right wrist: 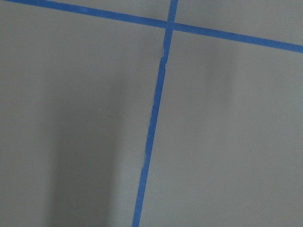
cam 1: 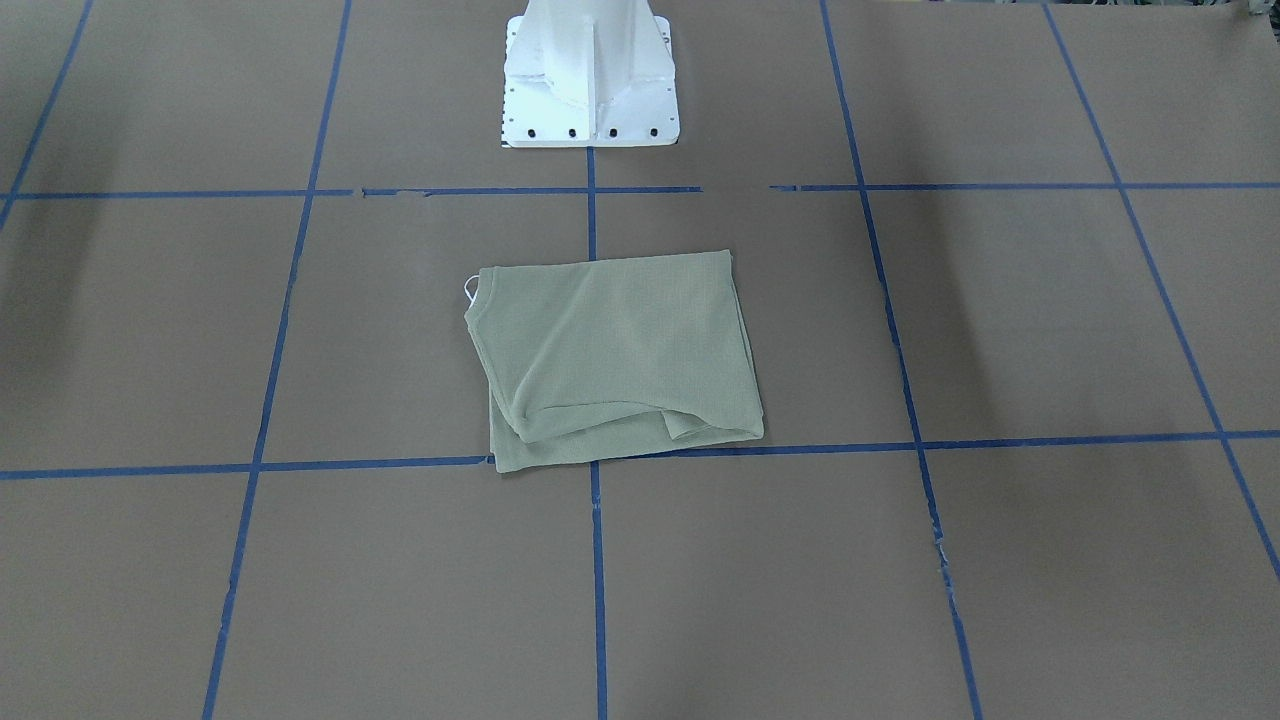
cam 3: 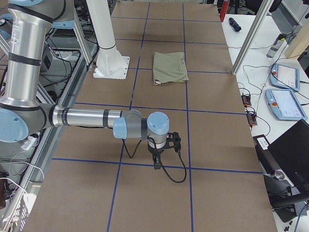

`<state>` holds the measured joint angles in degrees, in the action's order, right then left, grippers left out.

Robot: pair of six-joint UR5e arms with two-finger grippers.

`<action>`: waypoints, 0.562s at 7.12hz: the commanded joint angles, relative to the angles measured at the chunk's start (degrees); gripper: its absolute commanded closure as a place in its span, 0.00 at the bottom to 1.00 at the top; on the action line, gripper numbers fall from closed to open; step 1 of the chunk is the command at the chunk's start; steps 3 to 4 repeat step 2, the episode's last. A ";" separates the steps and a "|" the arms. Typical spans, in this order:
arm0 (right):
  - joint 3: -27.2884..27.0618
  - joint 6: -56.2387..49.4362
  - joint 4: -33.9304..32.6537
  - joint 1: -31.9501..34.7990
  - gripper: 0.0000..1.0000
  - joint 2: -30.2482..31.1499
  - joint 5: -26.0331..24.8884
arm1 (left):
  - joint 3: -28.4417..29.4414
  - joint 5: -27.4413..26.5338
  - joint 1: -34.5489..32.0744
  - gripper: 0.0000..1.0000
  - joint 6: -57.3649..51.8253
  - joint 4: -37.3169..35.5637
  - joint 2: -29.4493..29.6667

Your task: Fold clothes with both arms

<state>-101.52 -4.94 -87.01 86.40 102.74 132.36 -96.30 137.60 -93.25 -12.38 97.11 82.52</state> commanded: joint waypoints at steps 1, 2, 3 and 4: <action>0.09 0.02 0.00 0.00 0.00 0.00 -0.09 | 0.05 0.04 0.00 0.00 -0.01 0.01 0.01; 0.18 0.02 0.00 0.00 0.00 0.00 0.00 | 0.05 -0.05 0.09 0.00 -0.01 0.01 0.01; 0.18 0.02 0.00 0.00 0.00 0.00 0.00 | 0.05 -0.05 0.09 0.00 -0.01 0.01 0.01; 0.18 0.02 0.00 0.00 0.00 0.00 0.00 | 0.05 -0.05 0.09 0.00 -0.01 0.01 0.01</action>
